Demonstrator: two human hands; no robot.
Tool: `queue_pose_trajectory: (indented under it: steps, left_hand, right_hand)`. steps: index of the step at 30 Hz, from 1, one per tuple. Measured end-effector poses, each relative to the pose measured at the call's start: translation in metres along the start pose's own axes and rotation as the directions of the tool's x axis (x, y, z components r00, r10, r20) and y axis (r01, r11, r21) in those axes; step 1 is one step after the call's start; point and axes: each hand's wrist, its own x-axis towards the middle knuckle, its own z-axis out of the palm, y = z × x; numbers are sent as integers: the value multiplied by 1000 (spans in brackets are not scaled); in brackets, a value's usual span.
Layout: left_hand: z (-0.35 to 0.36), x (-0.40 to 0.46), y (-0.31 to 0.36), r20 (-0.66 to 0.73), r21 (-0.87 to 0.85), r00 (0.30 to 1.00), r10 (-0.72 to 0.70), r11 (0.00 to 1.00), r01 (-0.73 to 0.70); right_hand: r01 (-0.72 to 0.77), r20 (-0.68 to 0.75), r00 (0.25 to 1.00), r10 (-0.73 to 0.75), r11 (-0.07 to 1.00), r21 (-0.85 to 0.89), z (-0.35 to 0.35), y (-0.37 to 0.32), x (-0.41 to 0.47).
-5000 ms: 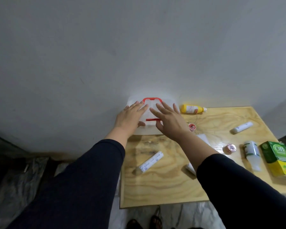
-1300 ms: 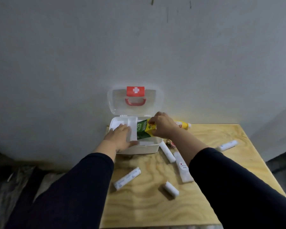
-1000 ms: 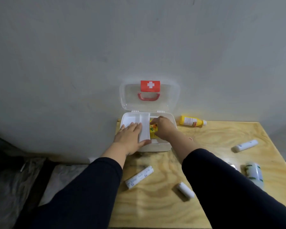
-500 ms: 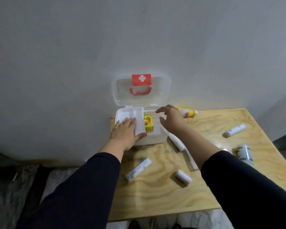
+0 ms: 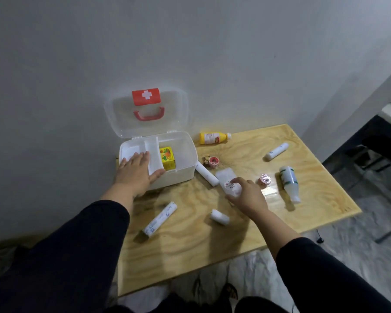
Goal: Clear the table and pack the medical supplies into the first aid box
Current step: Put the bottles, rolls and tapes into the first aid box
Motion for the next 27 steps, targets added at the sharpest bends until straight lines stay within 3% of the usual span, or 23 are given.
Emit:
queue_pose_trajectory:
  steps: [9,15,21,27]
  left_hand:
    - [-2,1,-2,27,-2,999,20,1000,-20]
    - [-7,1,-1,74,-29,997,20,999,-18]
    - [-10,0,0,79,-67,997,24,998,-19]
    - [-9,0,0,57,-76,998,14,997,-10]
  right_hand:
    - [-38,-57,998,41,997,62,-16,-7,7]
    - [122,-68,991,-118,991,60,-64,-56,27]
    - [435,49,899,-434,877,-205,-75,-128,43]
    - [558,210,826,-523,709,-431,-49,-172,58]
